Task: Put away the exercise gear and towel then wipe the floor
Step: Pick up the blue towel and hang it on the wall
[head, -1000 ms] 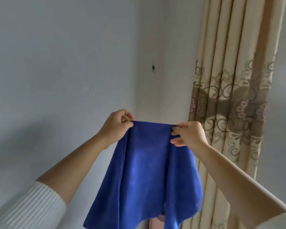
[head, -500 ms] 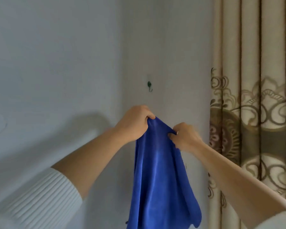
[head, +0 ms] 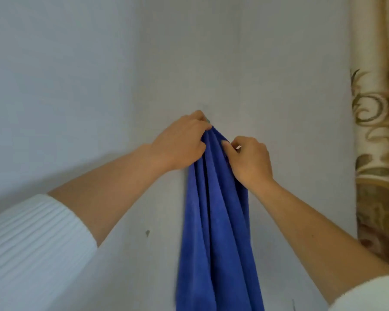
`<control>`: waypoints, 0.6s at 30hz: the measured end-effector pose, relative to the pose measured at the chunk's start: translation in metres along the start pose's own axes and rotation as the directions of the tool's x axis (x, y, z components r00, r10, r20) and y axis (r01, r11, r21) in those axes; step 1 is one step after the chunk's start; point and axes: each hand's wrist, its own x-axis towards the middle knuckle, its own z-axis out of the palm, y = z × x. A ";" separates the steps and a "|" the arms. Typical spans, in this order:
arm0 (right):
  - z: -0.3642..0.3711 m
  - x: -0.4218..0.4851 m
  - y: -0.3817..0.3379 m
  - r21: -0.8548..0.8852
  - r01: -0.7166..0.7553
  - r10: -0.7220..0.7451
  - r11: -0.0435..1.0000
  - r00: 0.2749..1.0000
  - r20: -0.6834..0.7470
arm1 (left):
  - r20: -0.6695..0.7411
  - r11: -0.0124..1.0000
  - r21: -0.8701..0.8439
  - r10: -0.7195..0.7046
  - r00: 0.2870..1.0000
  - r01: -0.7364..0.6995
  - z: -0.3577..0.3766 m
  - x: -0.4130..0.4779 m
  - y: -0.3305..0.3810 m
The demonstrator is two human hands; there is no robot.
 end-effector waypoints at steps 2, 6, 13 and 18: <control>0.005 0.020 0.004 -0.026 0.034 -0.036 0.999 0.998 -0.060 | -0.029 0.995 0.103 -0.010 1.000 0.013 0.004 0.012 -0.006; 0.019 0.049 0.013 -0.170 0.048 -0.059 0.984 0.996 -0.064 | -0.066 0.958 0.286 -0.004 0.998 0.022 0.019 0.024 -0.012; 0.035 0.059 0.020 -0.140 0.038 -0.037 0.989 0.999 0.012 | -0.158 0.894 0.445 0.137 0.978 -0.054 0.036 0.016 -0.022; 0.029 0.052 0.026 0.045 -0.133 0.123 0.990 0.977 0.174 | -0.111 0.881 0.463 0.162 0.981 -0.093 0.036 0.013 -0.021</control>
